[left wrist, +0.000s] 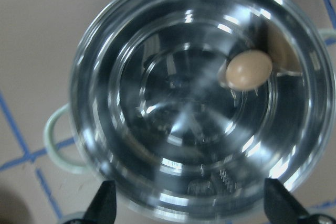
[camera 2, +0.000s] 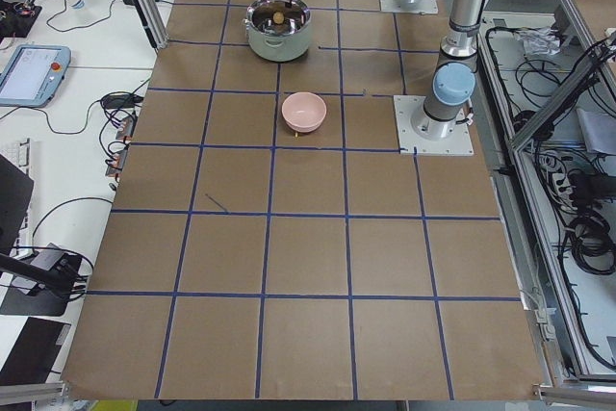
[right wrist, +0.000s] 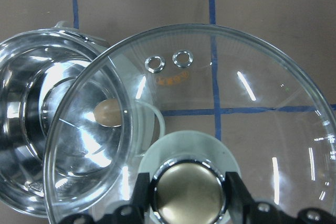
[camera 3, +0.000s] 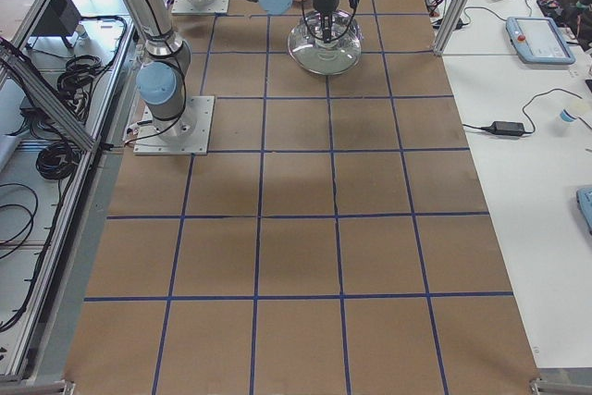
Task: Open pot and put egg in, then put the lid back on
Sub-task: 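Release the egg into the pot while the right gripper brings the lid back, then lower the glass lid onto the pot with the right gripper and release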
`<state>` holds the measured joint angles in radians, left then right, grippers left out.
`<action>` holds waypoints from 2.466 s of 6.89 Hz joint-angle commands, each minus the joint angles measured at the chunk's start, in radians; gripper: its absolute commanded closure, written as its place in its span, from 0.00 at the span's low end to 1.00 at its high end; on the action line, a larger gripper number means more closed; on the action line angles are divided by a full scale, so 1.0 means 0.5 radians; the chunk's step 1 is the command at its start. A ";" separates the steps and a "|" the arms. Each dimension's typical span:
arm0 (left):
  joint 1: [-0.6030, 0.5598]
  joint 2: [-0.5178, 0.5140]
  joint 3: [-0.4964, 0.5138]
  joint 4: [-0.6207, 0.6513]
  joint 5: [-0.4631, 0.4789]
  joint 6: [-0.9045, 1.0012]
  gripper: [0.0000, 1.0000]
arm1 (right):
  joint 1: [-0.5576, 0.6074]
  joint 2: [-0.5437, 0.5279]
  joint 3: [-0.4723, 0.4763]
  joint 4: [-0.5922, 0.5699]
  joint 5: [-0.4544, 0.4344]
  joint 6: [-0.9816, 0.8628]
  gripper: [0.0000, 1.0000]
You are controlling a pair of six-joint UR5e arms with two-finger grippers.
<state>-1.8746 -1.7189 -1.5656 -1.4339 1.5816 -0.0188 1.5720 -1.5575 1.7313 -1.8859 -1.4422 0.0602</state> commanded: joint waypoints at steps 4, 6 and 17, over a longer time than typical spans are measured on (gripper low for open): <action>0.543 0.388 -0.072 -0.357 -0.019 0.133 0.00 | 0.616 0.329 -0.066 -0.403 -0.297 0.771 0.51; 0.540 0.388 -0.072 -0.354 -0.019 0.225 0.00 | 0.681 0.461 -0.222 -0.401 -0.297 0.898 0.51; 0.540 0.413 -0.099 -0.357 -0.003 0.222 0.00 | 0.722 0.538 -0.266 -0.474 -0.297 0.910 0.16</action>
<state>-1.6052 -1.5147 -1.6142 -1.6122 1.5777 0.0908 1.9328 -1.2885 1.5983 -2.1227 -1.5908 0.5136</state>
